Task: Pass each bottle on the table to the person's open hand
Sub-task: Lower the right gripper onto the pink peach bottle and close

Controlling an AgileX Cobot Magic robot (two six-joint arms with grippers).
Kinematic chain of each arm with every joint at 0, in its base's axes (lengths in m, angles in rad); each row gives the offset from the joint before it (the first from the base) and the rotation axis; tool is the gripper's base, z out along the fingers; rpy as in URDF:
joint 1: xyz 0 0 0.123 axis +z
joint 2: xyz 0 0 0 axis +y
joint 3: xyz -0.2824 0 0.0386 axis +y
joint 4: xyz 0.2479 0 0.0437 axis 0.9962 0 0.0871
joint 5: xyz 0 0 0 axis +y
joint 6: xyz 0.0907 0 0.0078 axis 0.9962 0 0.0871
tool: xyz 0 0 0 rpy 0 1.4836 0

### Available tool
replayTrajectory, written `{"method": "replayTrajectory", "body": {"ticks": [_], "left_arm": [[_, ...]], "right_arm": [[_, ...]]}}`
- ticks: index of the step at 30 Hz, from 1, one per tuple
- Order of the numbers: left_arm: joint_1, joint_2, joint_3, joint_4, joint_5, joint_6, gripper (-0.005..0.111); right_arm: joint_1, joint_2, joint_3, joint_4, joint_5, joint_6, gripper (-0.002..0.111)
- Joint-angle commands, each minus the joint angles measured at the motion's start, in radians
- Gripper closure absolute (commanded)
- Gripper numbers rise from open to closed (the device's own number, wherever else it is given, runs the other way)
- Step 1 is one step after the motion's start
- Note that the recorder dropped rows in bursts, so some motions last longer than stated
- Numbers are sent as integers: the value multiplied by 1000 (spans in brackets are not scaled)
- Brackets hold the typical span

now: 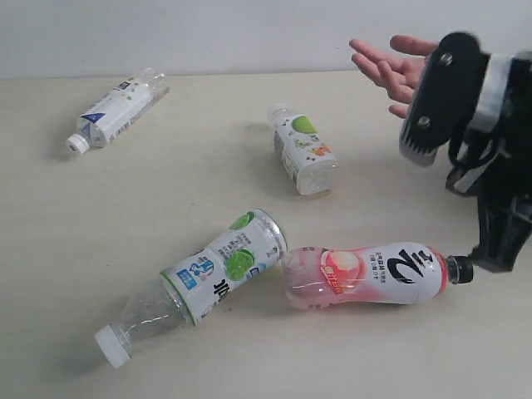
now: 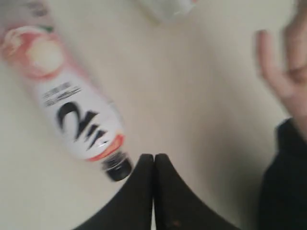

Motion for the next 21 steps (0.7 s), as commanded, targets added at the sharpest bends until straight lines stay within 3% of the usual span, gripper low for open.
{"method": "replayTrajectory", "body": {"ticks": [1,5,8,15,18,21], "left_arm": [[-7,-7,2,3,1,2,107],[-7,-7,2,3,1,2,107],[-7,-7,2,3,1,2,107],[-7,-7,2,3,1,2,107],[-7,-7,2,3,1,2,107],[-7,-7,2,3,1,2,107]], "right_arm": [[6,120,-67,152,154,-199,108],[6,189,-67,195,154,-363,107],[6,229,-67,251,140,-450,99],[6,264,-67,331,0,-468,57],[6,279,-67,331,-39,-468,44],[6,300,-67,333,-59,-468,39]]}}
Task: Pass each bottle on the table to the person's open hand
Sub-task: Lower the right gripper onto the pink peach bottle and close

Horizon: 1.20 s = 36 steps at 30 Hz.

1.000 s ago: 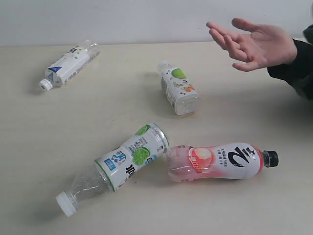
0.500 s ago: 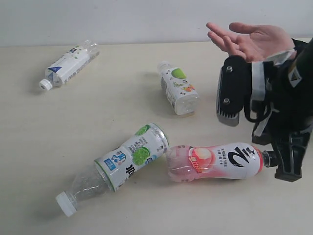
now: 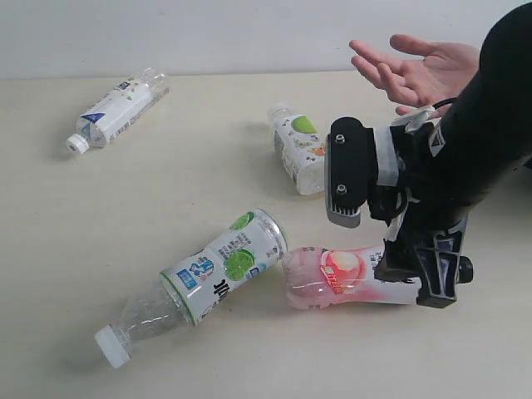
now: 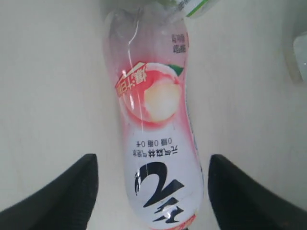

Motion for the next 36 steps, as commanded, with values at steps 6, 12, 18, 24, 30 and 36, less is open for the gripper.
{"method": "replayTrajectory", "body": {"ticks": [6,12,18,24,30,36], "left_arm": [[-7,-7,2,3,1,2,107],[-7,-7,2,3,1,2,107],[-7,-7,2,3,1,2,107],[-7,-7,2,3,1,2,107],[-7,-7,2,3,1,2,107],[-7,-7,2,3,1,2,107]], "right_arm": [[2,68,-9,-8,-90,-10,39],[2,132,-9,7,-114,-10,33],[2,189,-9,20,-147,-10,32],[2,242,-9,20,-168,-10,32],[2,269,-9,20,-189,-10,29],[2,333,-9,20,-203,-2,30]]}}
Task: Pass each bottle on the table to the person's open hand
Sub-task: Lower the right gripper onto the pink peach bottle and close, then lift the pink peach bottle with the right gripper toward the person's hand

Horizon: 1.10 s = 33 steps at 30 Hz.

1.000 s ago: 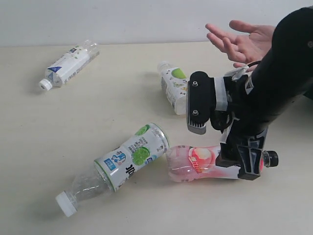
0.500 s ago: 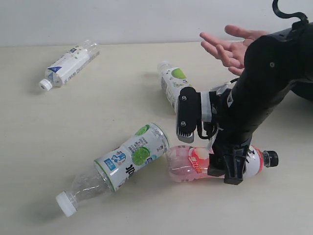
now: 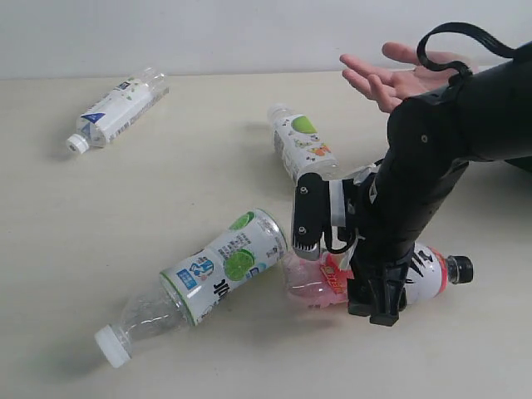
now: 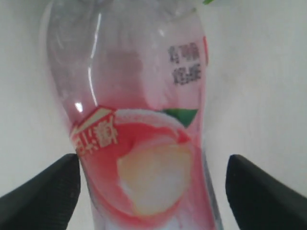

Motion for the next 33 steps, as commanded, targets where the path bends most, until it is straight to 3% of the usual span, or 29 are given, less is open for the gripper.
{"method": "replayTrajectory", "body": {"ticks": [1,6,8,13,20,24,28,33], "left_arm": [[-7,-7,2,3,1,2,107],[-7,-7,2,3,1,2,107],[-7,-7,2,3,1,2,107],[-7,-7,2,3,1,2,107],[-7,-7,2,3,1,2,107],[-7,-7,2,3,1,2,107],[-7,-7,2,3,1,2,107],[-7,-7,2,3,1,2,107]], "right_arm": [[2,28,-7,3,-14,2,30],[2,49,-7,3,-2,20,33],[2,49,-7,3,2,20,40],[2,39,-7,3,87,57,76],[2,-64,-7,-1,216,57,107],[2,-161,-28,-12,310,140,108],[2,-255,-92,-52,397,389,108],[2,-352,-221,-145,506,568,108]]}}
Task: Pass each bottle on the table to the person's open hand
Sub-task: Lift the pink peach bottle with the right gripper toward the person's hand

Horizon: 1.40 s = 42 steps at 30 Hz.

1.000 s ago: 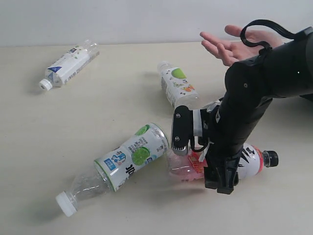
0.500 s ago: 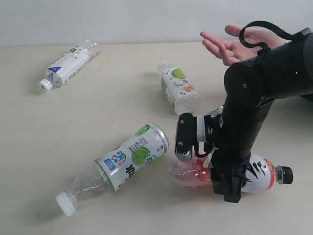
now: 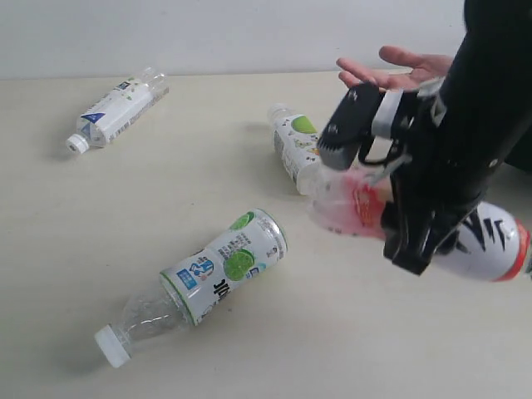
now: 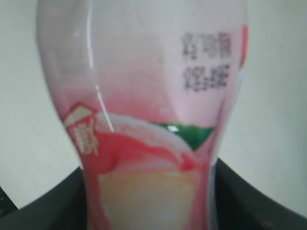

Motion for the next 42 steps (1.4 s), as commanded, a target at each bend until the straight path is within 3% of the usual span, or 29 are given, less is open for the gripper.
{"method": "replayTrajectory", "body": {"ticks": [1,6,17,27,38,42], "left_arm": [[-7,-7,2,3,1,2,107],[-7,-7,2,3,1,2,107],[-7,-7,2,3,1,2,107],[-7,-7,2,3,1,2,107],[-7,-7,2,3,1,2,107],[-7,-7,2,3,1,2,107]], "right_arm": [[2,-79,-101,-82,87,168,108],[-33,-102,-216,-207,135,329,108],[-258,24,-330,-144,76,414,108],[-262,230,-387,-61,64,457,108],[-262,304,-387,-88,17,526,108],[-262,304,-387,-90,15,526,93]]}}
